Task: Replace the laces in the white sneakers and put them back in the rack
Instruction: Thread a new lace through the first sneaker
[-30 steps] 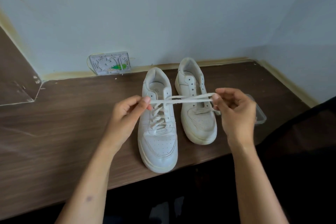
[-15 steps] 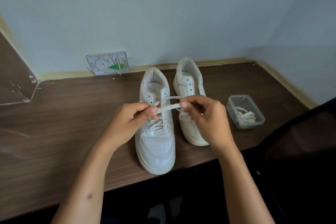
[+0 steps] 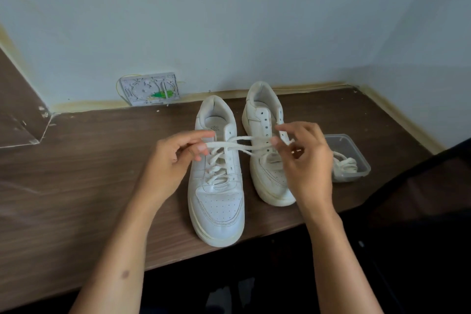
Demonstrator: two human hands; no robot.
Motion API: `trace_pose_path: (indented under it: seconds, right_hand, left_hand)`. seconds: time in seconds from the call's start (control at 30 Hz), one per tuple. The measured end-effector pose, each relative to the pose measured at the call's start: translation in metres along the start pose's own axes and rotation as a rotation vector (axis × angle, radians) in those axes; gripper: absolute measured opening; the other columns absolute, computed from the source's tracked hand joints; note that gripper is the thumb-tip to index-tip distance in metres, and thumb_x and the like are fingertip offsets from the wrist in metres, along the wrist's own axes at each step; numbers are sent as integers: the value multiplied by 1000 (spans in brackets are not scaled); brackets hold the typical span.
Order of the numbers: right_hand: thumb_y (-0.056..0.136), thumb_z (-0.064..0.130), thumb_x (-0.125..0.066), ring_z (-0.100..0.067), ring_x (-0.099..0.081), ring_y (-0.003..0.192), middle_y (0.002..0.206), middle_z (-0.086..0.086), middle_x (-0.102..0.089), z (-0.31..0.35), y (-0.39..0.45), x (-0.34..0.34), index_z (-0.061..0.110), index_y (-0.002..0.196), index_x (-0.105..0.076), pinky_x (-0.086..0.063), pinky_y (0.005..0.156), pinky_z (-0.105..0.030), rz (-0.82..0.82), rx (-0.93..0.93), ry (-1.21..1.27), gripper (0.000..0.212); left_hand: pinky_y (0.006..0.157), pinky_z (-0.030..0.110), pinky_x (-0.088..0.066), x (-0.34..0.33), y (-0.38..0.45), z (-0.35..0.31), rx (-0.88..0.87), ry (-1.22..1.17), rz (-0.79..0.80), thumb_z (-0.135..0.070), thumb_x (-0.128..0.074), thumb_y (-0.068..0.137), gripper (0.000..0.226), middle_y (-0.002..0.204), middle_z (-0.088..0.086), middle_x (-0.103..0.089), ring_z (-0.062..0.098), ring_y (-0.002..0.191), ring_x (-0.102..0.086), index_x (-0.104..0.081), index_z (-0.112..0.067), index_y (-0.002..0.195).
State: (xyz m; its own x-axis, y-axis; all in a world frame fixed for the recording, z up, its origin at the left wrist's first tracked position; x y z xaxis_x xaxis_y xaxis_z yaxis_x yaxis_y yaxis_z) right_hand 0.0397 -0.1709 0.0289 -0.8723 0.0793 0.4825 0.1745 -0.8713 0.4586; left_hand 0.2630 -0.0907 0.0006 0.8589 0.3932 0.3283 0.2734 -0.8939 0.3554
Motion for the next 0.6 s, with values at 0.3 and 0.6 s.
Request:
trace_pose_path:
  seconds: [0.3,0.6]
  right_hand:
    - [88,13,-72,-2,-66,83,89,10,-69,27,-16,-51,14,99,-76,-45,72,-8,243,135,211,12]
    - [90,3,-67,-12,-64,65,78,-1,-70,18,-17,-62,6,101,-71,-53,64,-23,362,-25,439,12]
  left_hand:
    - [91,20,-46,-18,3,-24,-154,15,-62,-17,-70,86,28,85,-12,-74,10,92,-69,-69,-28,112]
    - [92,16,-42,-18,3,-27,-207,36,-98,-18,-74,84,28,83,-17,-73,3,89,-68,-69,-23,111]
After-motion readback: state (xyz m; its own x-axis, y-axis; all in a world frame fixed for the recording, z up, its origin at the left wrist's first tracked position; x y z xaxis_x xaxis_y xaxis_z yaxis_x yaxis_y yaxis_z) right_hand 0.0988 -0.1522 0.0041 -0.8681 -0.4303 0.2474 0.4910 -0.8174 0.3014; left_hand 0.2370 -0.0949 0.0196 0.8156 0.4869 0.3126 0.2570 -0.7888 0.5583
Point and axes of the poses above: each hand's wrist, its own y-axis towards the middle knuckle, its own x-axis out of the back of the hand, z = x × y, the point moved 7 cm from there along y, towards the middle knuckle
